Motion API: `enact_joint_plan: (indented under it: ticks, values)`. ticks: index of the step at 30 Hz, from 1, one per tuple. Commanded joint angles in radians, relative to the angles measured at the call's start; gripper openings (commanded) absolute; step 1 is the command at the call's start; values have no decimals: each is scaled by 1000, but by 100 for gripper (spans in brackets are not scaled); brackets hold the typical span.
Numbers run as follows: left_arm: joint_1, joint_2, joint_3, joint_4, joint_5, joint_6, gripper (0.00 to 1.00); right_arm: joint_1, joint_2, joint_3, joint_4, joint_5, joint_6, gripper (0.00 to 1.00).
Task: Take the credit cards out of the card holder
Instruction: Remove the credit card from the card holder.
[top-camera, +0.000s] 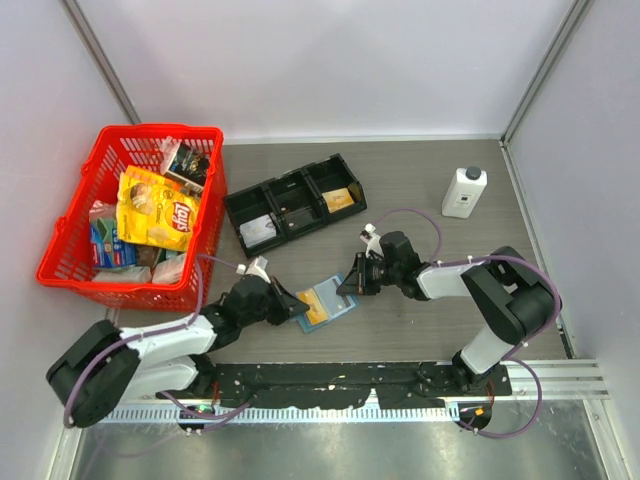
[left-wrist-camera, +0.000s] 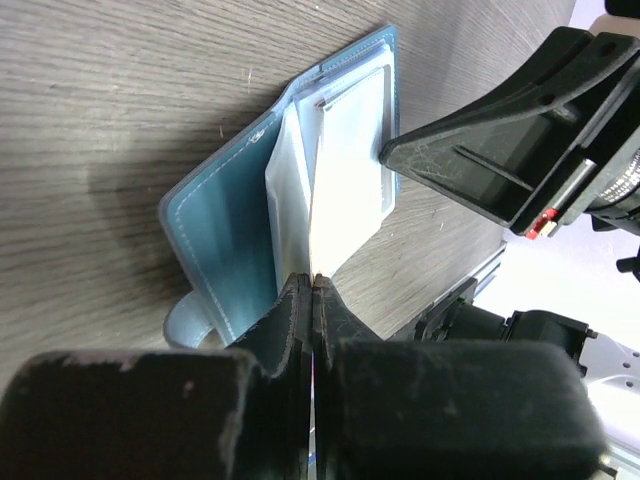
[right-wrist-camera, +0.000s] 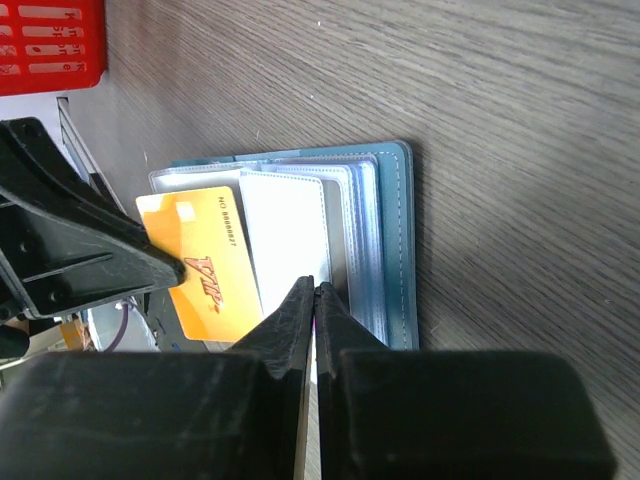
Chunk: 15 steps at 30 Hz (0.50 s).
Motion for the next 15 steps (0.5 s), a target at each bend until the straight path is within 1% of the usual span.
enact_joint_plan:
  ticks: [1, 7, 9, 10, 11, 12, 15]
  values:
    - [8, -143, 12, -191, -146, 70, 0, -10, 49, -20, -153, 122, -65, 8]
    - [10, -318, 42, -362, -175, 111, 0, -10, -1, -8, -163, 107, -67, 8]
    - [10, -364, 67, -403, -180, 131, 0, -10, -30, 1, -171, 105, -62, 12]
    - [10, -390, 78, -416, -185, 137, 0, -10, -56, 7, -177, 105, -60, 17]
    - [8, -410, 85, -419, -189, 144, 0, -10, -73, 15, -182, 106, -54, 20]
    - [10, -429, 94, -416, -192, 148, 0, -10, -102, 19, -191, 110, -53, 25]
    - [10, -453, 122, -376, -194, 154, 0, -10, -176, 39, -206, 132, -30, 36]
